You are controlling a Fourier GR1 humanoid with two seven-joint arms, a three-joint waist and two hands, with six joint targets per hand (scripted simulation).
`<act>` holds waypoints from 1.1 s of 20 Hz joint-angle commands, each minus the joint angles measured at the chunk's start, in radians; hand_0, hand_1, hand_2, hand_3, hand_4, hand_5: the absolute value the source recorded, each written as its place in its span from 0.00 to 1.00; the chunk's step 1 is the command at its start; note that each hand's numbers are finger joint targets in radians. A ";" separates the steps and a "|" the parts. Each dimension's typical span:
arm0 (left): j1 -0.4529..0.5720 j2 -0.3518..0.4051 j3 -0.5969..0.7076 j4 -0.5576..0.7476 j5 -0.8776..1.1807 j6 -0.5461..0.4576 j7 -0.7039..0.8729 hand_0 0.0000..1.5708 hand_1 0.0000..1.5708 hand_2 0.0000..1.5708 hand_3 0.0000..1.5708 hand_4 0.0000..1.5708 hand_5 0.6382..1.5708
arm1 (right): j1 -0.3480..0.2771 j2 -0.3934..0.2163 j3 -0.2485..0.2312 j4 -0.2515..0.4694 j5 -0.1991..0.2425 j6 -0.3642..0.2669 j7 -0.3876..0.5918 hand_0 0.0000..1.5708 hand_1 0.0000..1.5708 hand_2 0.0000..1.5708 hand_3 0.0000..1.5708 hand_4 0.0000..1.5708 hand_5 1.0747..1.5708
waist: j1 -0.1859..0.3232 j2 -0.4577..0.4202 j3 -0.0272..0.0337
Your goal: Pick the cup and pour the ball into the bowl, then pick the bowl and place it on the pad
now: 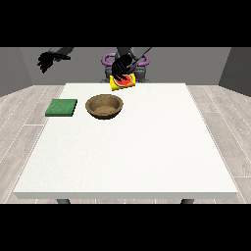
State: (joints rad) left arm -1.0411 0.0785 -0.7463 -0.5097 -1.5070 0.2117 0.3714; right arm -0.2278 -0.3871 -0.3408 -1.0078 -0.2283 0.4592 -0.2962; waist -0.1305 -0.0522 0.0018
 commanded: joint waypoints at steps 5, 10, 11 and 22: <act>0.034 -0.059 -0.098 -0.006 -0.162 -0.129 -0.005 0.92 0.92 1.00 1.00 0.97 0.53 | 0.015 0.014 0.001 0.006 0.006 -0.027 0.013 0.00 0.00 0.00 0.00 0.00 1.00 | 0.025 -0.034 -0.0017; 0.019 -0.014 0.004 -0.101 -0.106 -0.086 -0.074 0.92 0.92 1.00 1.00 0.98 0.53 | 0.023 -0.019 -0.021 0.062 0.003 -0.029 0.047 0.00 0.00 0.00 0.00 0.00 1.00 | 0.100 -0.049 -0.0019; 0.033 -0.019 0.146 -0.121 0.044 -0.014 -0.031 0.94 0.94 1.00 1.00 0.95 0.63 | 0.017 0.018 -0.013 0.031 -0.008 -0.040 0.040 0.00 0.00 0.00 0.00 0.00 1.00 | 0.097 -0.039 -0.0060; 0.329 -0.077 0.611 -0.419 0.803 0.316 -0.118 0.00 0.00 0.00 0.00 0.27 0.99 | -0.051 0.085 -0.014 -0.005 -0.012 -0.135 0.038 0.00 0.00 0.00 0.00 0.23 0.99 | 0.161 0.144 -0.0294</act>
State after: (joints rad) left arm -0.8138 0.0156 -0.2428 -0.8337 -0.9628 0.4468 0.3106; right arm -0.2354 -0.3333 -0.3645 -0.9953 -0.2388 0.3539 -0.2601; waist 0.0339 0.0110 -0.0197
